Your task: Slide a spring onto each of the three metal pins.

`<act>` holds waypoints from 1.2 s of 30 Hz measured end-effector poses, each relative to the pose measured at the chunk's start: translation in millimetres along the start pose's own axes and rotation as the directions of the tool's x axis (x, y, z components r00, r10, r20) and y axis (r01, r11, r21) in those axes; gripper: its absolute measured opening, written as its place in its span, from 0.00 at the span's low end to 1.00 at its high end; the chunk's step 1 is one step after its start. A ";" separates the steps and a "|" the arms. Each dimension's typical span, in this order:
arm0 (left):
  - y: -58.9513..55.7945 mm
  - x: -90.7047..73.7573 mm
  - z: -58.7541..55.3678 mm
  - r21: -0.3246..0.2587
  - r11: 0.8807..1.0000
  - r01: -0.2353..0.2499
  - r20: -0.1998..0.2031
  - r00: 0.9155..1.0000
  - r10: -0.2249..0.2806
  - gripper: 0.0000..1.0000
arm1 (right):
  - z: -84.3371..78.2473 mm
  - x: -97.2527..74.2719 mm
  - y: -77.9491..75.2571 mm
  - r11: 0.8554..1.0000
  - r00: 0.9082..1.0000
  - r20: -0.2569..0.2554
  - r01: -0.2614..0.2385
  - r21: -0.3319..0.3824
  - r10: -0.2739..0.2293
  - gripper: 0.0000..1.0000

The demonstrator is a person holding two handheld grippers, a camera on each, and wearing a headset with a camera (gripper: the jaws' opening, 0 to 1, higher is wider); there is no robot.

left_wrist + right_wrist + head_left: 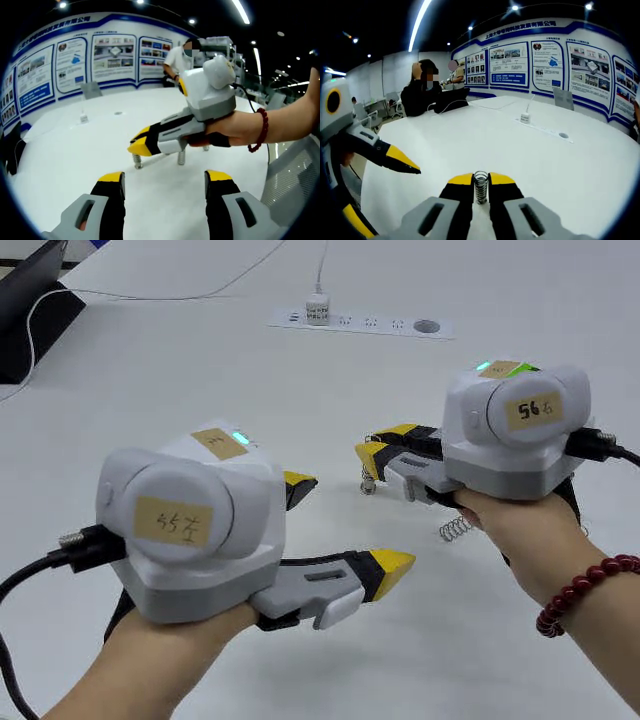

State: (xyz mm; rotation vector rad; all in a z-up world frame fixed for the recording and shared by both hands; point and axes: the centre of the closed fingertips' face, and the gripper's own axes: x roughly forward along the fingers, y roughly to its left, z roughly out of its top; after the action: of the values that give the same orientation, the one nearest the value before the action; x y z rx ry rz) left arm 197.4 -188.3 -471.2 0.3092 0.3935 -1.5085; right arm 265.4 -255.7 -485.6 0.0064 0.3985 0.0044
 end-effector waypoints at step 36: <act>-3.4 2.9 4.3 0.049 0.999 -0.015 0.015 1.000 0.015 0.67 | 14.3 -24.7 1.6 0.998 1.000 -0.005 0.013 0.061 -0.013 0.31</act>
State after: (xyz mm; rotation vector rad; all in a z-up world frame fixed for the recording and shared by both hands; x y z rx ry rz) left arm 194.3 -193.0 -468.4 0.3394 0.3418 -1.5067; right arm 248.2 -254.3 -462.9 0.0644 0.4031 -0.0205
